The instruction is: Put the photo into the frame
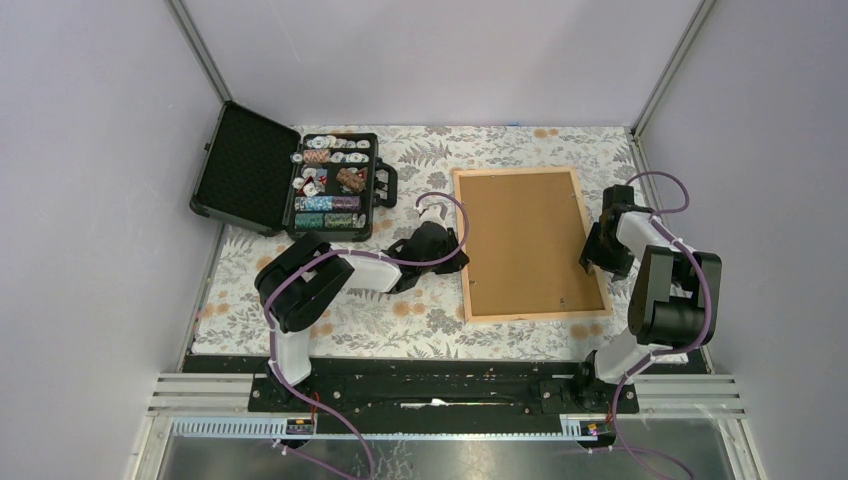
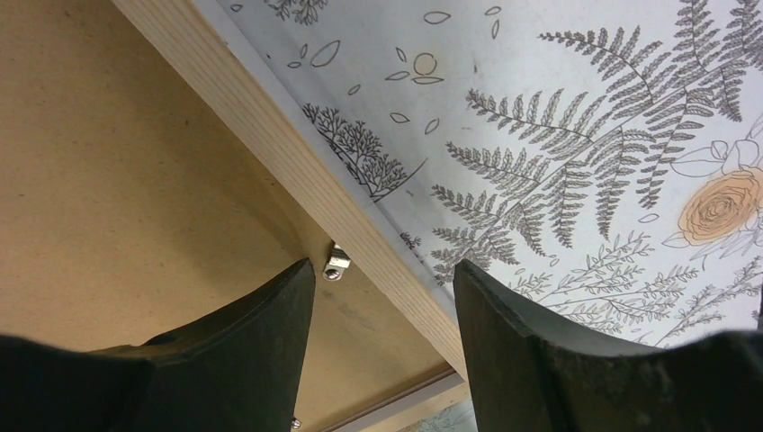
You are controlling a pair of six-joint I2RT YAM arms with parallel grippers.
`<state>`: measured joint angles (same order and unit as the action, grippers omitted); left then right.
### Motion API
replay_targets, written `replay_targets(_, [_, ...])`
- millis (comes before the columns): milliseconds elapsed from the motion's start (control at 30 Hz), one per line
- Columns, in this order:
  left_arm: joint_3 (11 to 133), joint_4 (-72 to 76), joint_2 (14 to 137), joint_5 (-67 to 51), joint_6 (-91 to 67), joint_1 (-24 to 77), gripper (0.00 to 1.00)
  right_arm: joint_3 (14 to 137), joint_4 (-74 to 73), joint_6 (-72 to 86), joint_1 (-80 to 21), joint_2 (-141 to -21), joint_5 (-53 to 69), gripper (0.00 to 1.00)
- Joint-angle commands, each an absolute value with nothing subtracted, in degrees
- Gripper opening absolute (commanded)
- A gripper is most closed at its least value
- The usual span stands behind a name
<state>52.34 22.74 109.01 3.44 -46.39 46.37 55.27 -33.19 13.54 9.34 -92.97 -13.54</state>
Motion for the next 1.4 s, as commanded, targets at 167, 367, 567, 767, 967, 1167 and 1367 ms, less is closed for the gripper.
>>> replay_targets(167, [50.19,17.58,111.8,5.62,-45.09,44.73,0.0,56.09,-31.6,17.03,10.2,-94.09,-11.41,0.59])
replay_targets(367, [50.09,17.63,111.75,5.51,-45.09,44.66,0.0,52.99,-29.33,18.18,12.13,-93.39,-9.58,0.49])
replay_targets(567, [50.1,17.67,111.71,5.54,-45.09,44.68,0.0,52.26,-28.72,18.14,13.33,-93.0,-8.58,0.41])
replay_targets(767, [50.1,17.67,111.71,5.51,-45.09,44.7,0.0,52.94,-28.69,17.94,13.45,-93.1,-7.2,0.44])
replay_targets(967, [50.19,17.58,111.73,5.53,-44.96,44.69,0.0,52.92,-28.59,17.82,13.45,-91.67,-6.17,0.39])
replay_targets(1167, [49.99,18.25,111.54,4.34,-44.0,44.71,0.0,55.54,-28.28,16.03,13.37,-90.87,-5.46,0.53])
replay_targets(1367, [46.37,23.71,109.01,1.05,-43.23,44.66,0.14,59.72,-23.58,14.15,13.36,-93.87,-3.12,0.78])
